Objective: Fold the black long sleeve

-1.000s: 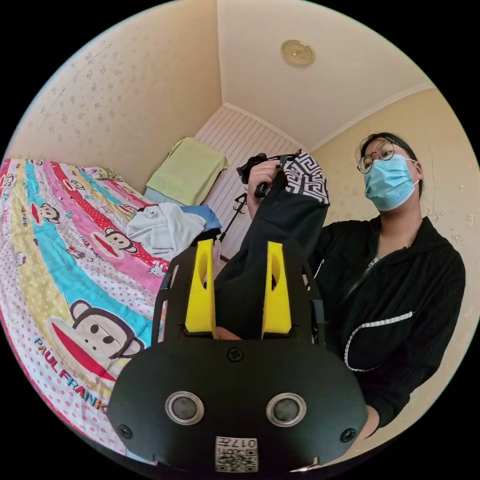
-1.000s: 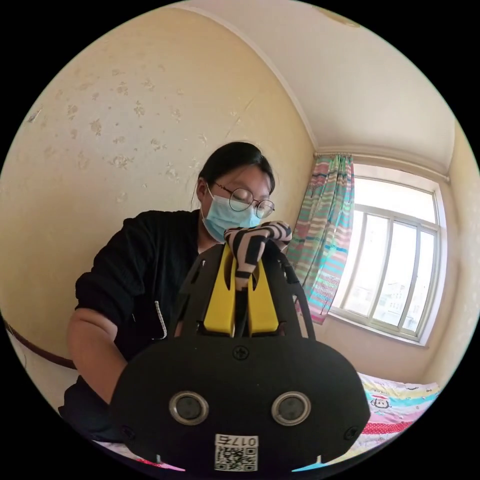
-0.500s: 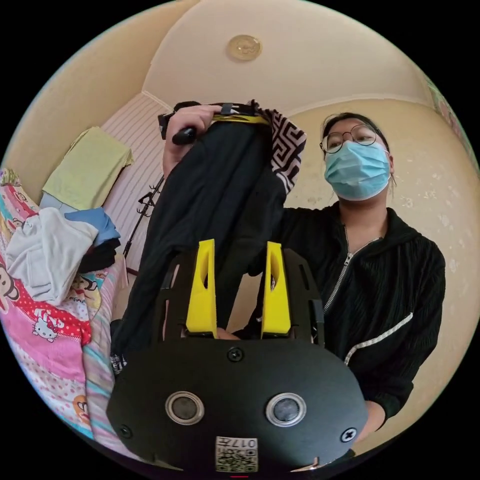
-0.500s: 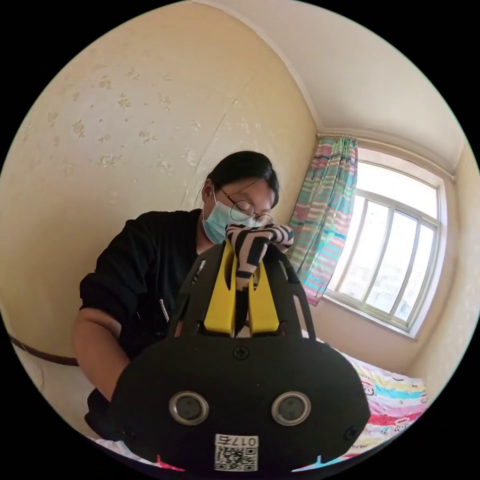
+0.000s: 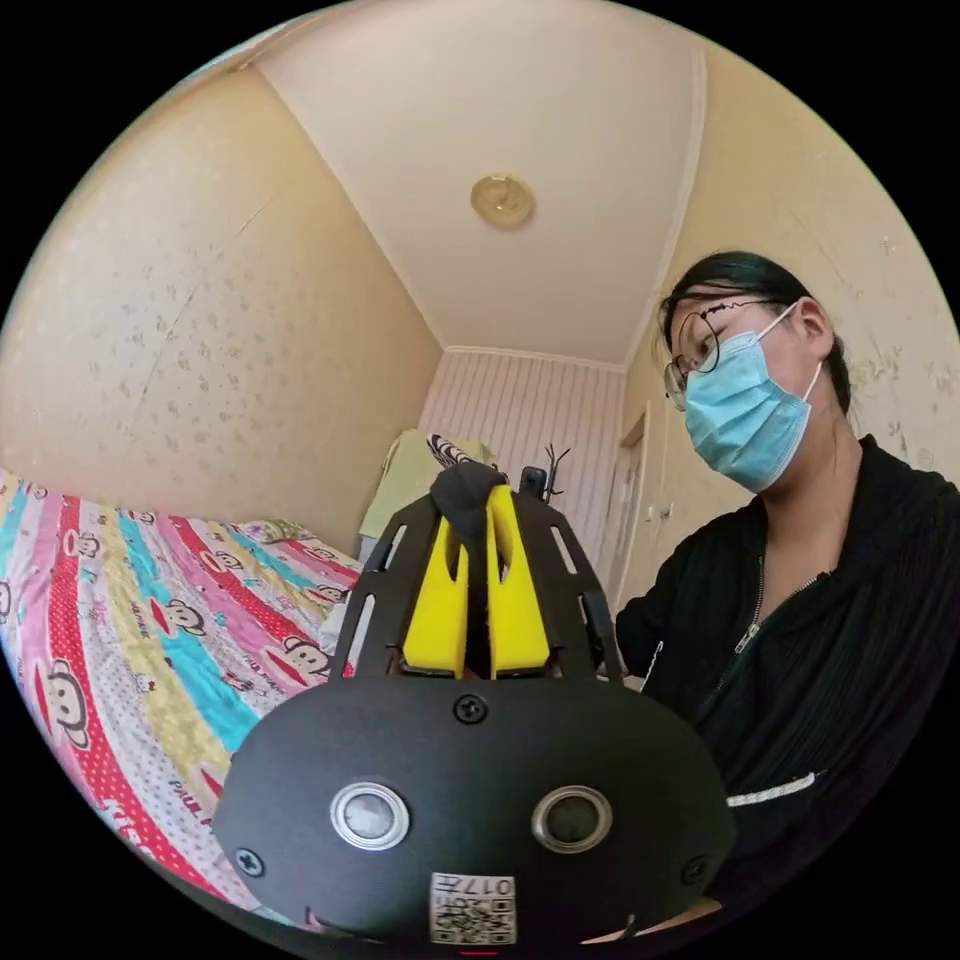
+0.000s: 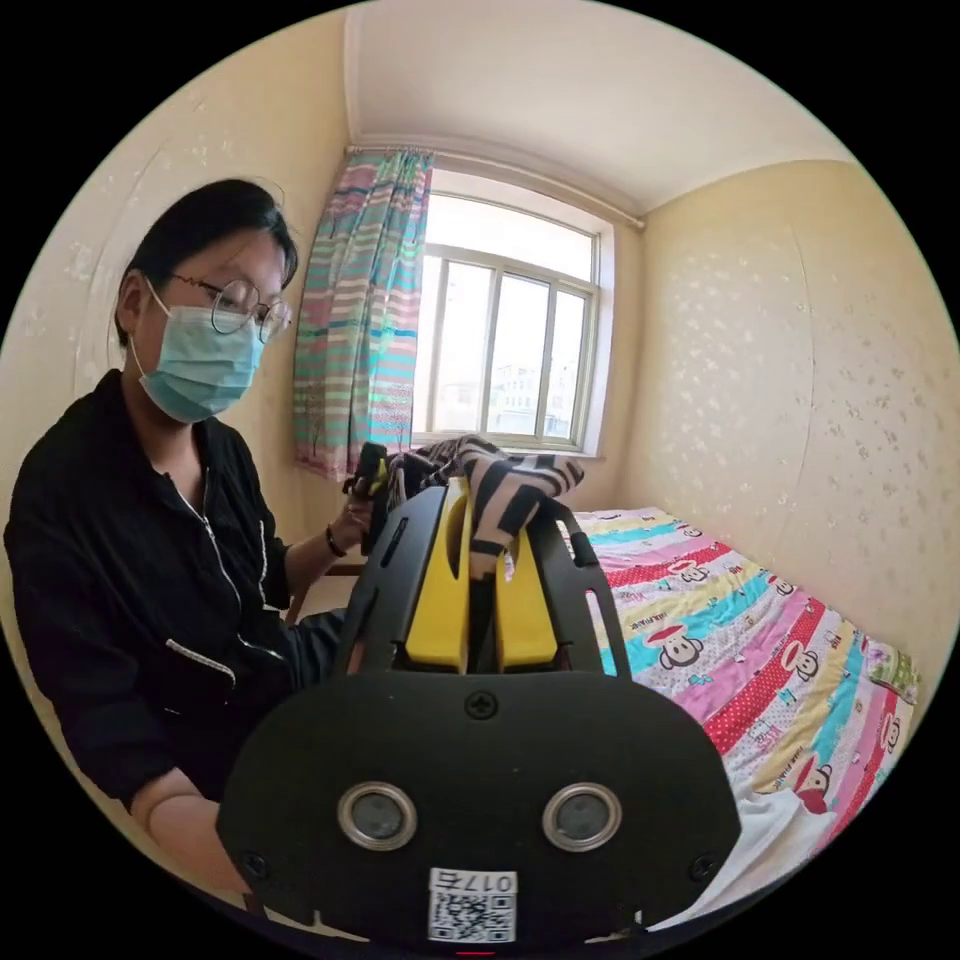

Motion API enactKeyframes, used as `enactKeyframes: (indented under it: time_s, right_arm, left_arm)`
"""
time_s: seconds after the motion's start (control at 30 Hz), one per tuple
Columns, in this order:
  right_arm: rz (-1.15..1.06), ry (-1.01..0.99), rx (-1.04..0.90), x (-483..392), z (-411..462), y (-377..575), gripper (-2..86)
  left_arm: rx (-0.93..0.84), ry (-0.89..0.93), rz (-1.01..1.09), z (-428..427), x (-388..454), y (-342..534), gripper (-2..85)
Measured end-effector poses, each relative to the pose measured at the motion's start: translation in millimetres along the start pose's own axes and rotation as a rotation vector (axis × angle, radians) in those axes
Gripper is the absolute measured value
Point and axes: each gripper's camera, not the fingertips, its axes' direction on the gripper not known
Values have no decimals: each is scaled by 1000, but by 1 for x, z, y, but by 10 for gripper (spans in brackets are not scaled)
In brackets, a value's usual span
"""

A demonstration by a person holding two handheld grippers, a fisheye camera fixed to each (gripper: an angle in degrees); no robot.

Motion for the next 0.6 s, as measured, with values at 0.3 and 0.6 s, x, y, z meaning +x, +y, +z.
enactKeyframes:
  time_s: [0.3,0.6]
  right_arm:
    - [294,-332,239,33,69,150,60]
    - [504,-629,267,18,156,222,161]
  left_arm:
    - [-145,-109,145,52,47,-79,2]
    - [-64,43,74,30,48,-88,-1]
